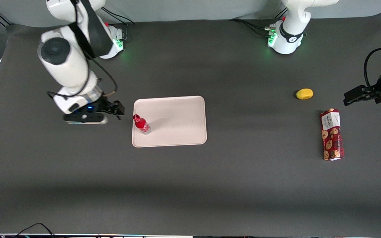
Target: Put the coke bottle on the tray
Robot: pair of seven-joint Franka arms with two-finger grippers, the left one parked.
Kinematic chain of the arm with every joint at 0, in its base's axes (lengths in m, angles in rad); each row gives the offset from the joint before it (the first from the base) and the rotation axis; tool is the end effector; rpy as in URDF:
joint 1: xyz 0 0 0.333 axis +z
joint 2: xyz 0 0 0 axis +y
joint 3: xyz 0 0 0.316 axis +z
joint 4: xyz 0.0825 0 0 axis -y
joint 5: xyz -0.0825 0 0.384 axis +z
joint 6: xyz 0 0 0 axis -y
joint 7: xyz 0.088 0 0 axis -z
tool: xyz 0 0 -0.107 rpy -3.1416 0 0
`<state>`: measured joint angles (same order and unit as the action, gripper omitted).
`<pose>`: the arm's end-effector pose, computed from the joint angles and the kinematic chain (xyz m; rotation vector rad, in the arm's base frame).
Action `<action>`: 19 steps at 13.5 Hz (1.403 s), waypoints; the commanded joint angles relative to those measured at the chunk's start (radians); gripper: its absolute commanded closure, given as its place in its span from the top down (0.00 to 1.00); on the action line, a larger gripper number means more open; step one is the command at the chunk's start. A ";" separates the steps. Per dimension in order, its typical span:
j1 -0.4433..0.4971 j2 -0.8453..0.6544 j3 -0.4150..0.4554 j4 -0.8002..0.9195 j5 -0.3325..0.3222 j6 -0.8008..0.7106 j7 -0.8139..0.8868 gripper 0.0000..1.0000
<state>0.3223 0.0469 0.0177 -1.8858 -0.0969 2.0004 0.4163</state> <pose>0.5495 0.1880 0.4854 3.0801 -0.0600 0.1474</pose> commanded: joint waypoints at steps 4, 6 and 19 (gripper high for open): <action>-0.245 -0.091 0.025 0.082 0.065 -0.207 -0.090 1.00; -0.287 -0.101 0.010 0.083 0.068 -0.218 -0.141 1.00; -0.312 -0.159 -0.073 0.074 0.124 -0.259 -0.192 1.00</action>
<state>0.0005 -0.1019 -0.0154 -1.8139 0.0102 1.7464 0.2572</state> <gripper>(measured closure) 0.000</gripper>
